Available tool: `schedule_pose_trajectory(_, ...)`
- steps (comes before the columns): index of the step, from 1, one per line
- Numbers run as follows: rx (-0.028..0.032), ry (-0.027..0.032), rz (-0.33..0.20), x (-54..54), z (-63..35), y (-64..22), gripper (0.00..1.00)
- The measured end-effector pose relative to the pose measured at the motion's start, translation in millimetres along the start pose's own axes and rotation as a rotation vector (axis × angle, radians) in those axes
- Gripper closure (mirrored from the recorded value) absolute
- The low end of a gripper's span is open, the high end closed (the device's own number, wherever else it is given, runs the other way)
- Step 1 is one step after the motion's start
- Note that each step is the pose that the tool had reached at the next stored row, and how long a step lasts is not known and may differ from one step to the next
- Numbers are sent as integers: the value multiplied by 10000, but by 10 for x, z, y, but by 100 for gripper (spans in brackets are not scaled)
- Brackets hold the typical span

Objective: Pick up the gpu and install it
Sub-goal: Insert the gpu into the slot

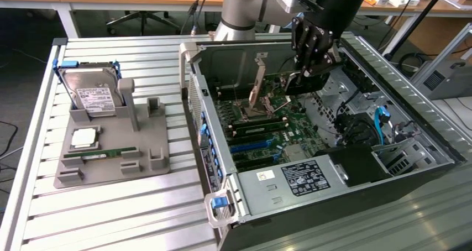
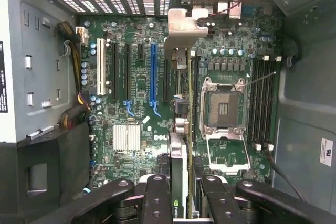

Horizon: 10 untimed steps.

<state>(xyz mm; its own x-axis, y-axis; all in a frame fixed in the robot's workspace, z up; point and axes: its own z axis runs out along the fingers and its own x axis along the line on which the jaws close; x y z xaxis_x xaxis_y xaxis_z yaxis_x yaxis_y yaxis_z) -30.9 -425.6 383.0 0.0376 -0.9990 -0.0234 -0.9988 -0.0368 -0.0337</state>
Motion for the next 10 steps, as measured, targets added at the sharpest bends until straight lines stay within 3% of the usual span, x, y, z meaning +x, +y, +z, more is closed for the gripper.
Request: schedule_pose_trajectory(10,-1,10,-7,3,2,1,73)
